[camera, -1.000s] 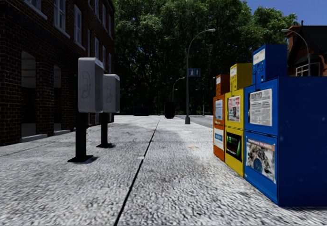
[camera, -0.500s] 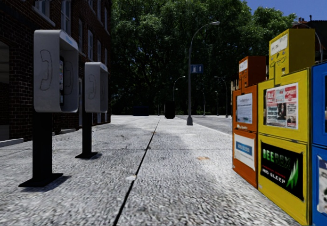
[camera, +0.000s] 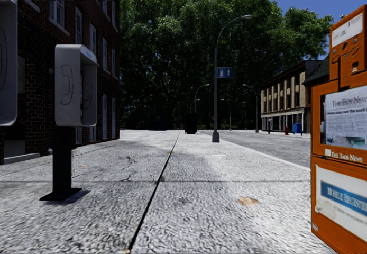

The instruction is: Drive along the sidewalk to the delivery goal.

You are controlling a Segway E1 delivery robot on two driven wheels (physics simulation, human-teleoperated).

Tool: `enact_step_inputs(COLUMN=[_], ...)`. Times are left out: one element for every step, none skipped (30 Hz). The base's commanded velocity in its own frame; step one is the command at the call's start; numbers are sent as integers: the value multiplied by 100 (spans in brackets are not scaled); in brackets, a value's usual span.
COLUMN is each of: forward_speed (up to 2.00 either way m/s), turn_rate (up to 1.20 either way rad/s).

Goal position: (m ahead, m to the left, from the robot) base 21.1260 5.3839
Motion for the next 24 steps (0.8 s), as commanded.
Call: enact_step_inputs(forward_speed=[197, 197, 197, 197, 197, 197, 197, 197, 197, 197, 197, 197, 197, 197, 197, 197, 197, 197, 197, 197, 197, 197, 197, 197], turn_rate=[0, 0, 0, 0, 0, 0, 0, 0, 0, 0, 0, 0, 0, 0, 0, 0, 0, 0, 0, 0, 0, 0, 0, 0])
